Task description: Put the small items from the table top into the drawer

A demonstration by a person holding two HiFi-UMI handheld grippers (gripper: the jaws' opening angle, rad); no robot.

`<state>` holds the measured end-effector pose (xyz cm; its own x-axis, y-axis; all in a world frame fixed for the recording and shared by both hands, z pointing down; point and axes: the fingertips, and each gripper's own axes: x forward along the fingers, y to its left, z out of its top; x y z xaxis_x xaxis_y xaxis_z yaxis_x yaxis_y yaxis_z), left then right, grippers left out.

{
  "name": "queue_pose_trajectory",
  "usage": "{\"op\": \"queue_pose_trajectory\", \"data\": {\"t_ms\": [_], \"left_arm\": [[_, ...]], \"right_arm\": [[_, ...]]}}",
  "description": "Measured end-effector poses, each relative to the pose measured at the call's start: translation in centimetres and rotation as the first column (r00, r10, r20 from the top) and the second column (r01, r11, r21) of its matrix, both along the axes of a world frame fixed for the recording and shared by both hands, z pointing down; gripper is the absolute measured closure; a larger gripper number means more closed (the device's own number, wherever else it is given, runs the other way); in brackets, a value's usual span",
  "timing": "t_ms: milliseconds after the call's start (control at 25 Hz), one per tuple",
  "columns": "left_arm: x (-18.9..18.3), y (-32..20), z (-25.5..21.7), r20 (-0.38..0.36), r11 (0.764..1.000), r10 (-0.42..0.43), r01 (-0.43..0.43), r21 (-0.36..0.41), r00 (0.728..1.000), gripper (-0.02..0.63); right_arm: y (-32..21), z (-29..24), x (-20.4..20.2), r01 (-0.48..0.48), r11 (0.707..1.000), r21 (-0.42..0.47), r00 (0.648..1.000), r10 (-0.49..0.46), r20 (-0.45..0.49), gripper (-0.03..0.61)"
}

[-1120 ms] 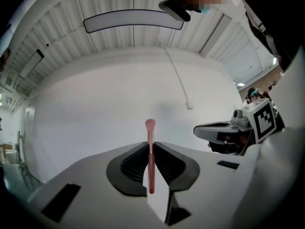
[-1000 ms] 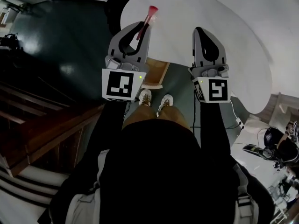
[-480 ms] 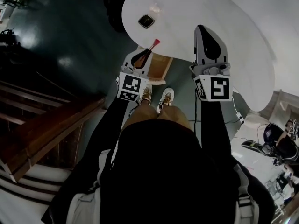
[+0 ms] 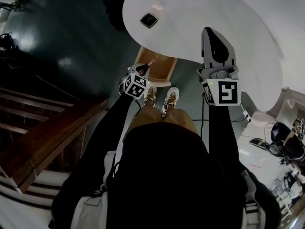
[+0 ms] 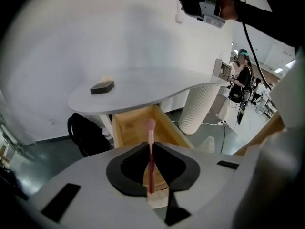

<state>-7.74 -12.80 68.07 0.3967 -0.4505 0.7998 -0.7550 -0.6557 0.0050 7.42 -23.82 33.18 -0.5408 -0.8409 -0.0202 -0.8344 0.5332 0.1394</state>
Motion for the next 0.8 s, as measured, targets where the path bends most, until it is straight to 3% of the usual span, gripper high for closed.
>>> {"op": "queue_pose_trajectory", "data": {"t_ms": [280, 720, 800], "left_arm": [[0.3, -0.7, 1.8, 0.021, 0.998, 0.037, -0.036, -0.051, 0.999, 0.56], [1.4, -1.0, 1.8, 0.037, 0.997, 0.082, -0.082, -0.012, 0.996, 0.557], [1.4, -0.9, 1.9, 0.042, 0.996, 0.09, -0.089, -0.015, 0.995, 0.518]], "right_arm": [[-0.3, 0.5, 0.4, -0.016, 1.0, -0.017, 1.0, 0.016, -0.019, 0.552], [-0.1, 0.6, 0.3, -0.027, 0.999, -0.021, 1.0, 0.026, -0.013, 0.552], [0.0, 0.5, 0.3, -0.028, 0.999, -0.019, 1.0, 0.028, -0.012, 0.552]]}}
